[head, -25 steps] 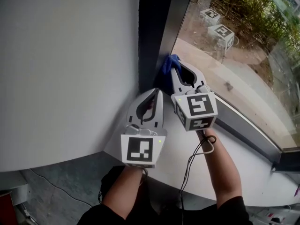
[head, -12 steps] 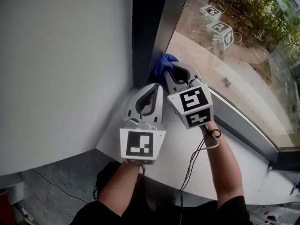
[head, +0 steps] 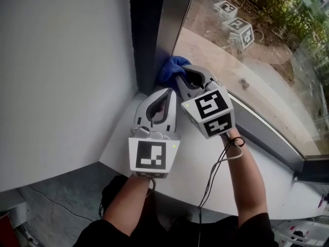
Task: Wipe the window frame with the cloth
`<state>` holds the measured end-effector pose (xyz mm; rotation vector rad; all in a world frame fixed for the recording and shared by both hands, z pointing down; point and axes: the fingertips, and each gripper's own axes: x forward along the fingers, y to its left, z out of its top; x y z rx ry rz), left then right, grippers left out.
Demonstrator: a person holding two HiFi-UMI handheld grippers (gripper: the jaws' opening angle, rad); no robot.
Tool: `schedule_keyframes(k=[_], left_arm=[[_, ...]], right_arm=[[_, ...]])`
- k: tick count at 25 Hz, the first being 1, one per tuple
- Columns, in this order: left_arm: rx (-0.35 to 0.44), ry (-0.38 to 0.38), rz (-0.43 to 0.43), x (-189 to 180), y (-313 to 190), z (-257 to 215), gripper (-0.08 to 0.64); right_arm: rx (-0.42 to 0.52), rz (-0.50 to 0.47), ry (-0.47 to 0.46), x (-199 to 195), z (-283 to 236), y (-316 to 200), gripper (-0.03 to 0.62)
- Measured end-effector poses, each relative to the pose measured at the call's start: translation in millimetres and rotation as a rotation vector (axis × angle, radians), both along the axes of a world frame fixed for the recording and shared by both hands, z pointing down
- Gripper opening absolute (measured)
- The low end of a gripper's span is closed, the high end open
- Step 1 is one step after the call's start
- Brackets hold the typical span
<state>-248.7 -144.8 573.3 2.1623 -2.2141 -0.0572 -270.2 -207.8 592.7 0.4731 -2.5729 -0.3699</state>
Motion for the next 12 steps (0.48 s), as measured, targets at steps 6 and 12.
schedule_keyframes(k=[6, 12], left_arm=[[-0.008, -0.015, 0.020, 0, -1, 2, 0.005], [-0.015, -0.052, 0.048, 11, -2, 5, 0.005]], right_arm=[[0.025, 0.005, 0.032, 8, 2, 3, 0.023], [0.068, 0.014, 0.079, 22, 7, 8, 0.023]])
